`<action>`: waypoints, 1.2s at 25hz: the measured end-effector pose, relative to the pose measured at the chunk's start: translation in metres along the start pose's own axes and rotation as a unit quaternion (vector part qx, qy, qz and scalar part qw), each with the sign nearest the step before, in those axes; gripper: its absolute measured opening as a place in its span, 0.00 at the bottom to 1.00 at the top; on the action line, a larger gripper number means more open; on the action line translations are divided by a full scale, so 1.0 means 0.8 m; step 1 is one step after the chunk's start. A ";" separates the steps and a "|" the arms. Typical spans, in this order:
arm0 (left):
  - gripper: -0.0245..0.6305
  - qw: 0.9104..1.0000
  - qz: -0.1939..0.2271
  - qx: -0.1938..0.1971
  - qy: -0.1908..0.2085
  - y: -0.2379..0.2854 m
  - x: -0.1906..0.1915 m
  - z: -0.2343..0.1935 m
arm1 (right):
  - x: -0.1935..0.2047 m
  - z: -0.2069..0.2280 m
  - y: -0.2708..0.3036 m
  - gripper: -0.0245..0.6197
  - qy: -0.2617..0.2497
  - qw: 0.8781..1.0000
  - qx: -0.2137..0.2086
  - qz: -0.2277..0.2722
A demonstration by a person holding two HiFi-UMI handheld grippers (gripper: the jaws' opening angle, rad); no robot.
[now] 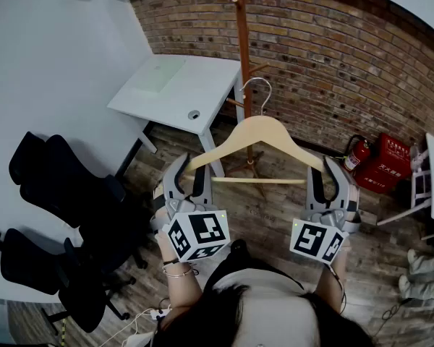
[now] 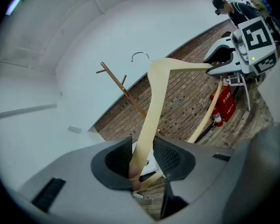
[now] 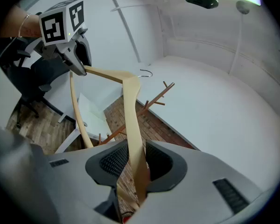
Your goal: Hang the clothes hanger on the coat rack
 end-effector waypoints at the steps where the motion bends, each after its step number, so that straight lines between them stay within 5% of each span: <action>1: 0.25 1.000 0.001 0.001 0.000 0.004 0.001 -0.002 | -0.001 -0.001 0.003 0.24 0.001 1.000 0.001 0.001; 30: 0.25 0.999 0.037 0.025 0.004 0.110 0.048 -0.078 | -0.052 -0.048 0.103 0.24 -0.020 0.999 0.041 -0.023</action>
Point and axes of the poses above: the fingertips, and each gripper's own axes: y forward along the fingers, z to its right, x out of its underside, the point moved 3 cm from there along -y, backward along the fingers, and after that the axes turned 4 degrees about x, right-handed, at the moved point
